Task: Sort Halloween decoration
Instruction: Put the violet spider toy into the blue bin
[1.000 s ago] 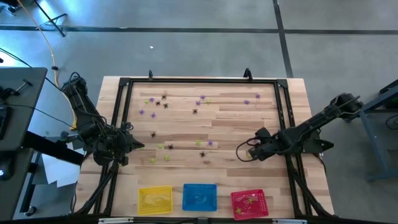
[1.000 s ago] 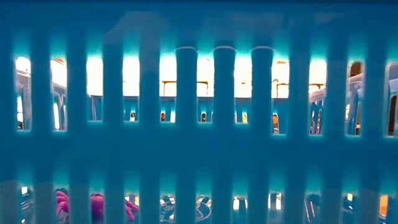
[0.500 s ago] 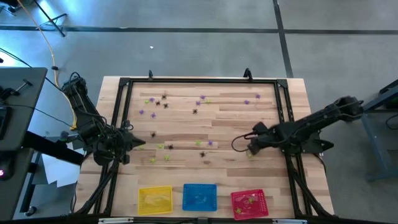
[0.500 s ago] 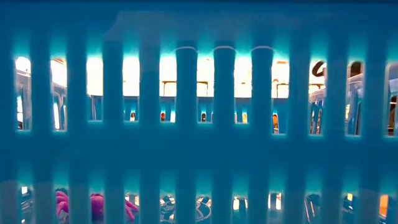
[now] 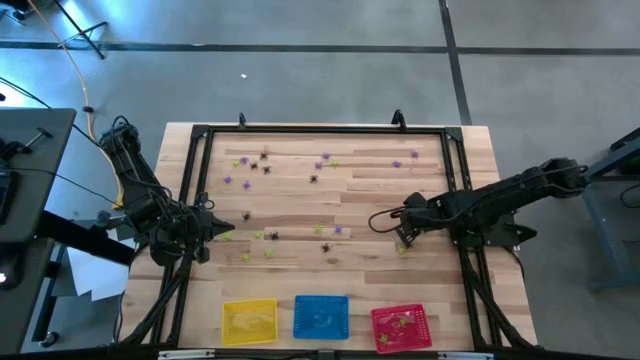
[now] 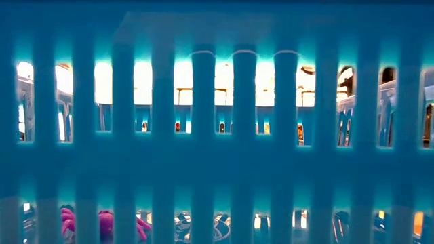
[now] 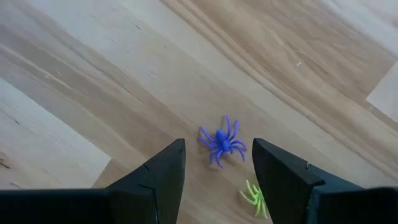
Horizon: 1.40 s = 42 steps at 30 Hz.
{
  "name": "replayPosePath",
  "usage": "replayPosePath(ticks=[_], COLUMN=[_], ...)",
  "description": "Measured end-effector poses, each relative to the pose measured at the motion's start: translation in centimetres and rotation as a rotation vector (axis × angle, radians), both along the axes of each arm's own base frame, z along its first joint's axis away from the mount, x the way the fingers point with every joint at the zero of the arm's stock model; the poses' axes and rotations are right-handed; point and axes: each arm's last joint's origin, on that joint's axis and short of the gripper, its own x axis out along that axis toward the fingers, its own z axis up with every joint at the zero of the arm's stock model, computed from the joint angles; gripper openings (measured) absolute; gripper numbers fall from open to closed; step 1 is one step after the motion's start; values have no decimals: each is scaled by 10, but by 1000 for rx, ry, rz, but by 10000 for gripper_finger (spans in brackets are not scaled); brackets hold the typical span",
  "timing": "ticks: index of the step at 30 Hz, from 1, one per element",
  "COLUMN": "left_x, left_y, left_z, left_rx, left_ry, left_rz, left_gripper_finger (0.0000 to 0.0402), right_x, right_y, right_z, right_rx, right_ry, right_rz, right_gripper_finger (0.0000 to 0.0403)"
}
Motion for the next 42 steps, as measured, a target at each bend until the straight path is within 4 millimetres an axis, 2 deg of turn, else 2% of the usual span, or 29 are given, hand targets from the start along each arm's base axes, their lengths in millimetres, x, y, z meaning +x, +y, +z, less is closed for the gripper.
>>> replayPosePath(ticks=[7, 13, 17, 22, 26, 32, 37, 42], left_x=[0, 0, 1, 1, 1, 1, 1, 1], left_y=[0, 0, 0, 1, 1, 1, 1, 1], left_z=[0, 1, 1, 1, 2, 2, 2, 2], left_rx=[-4, -3, 10, 17, 18, 19, 24, 23], left_ry=[-2, -7, -30, -40, -41, -44, -49, -50], left_rz=[0, 4, 21, 28, 29, 31, 35, 35], left_gripper_finger=[0, 0, 0, 0, 0, 0, 0, 0], right_x=[-7, -10, -11, -13, -13, -2, 17, 46], right_y=[-3, -5, -5, -6, -5, -3, 1, 15], right_z=[-25, -30, -30, -31, -29, -8, 27, 70], right_rx=[51, 50, 45, 45, 58, 105, 127, 162], right_ry=[-48, -44, -30, -13, -7, -49, -218, -499], right_rz=[-17, -26, -27, -44, -54, -22, -2, 84], right_gripper_finger=[183, 173, 123, 20, 16, 3, 0, 0])
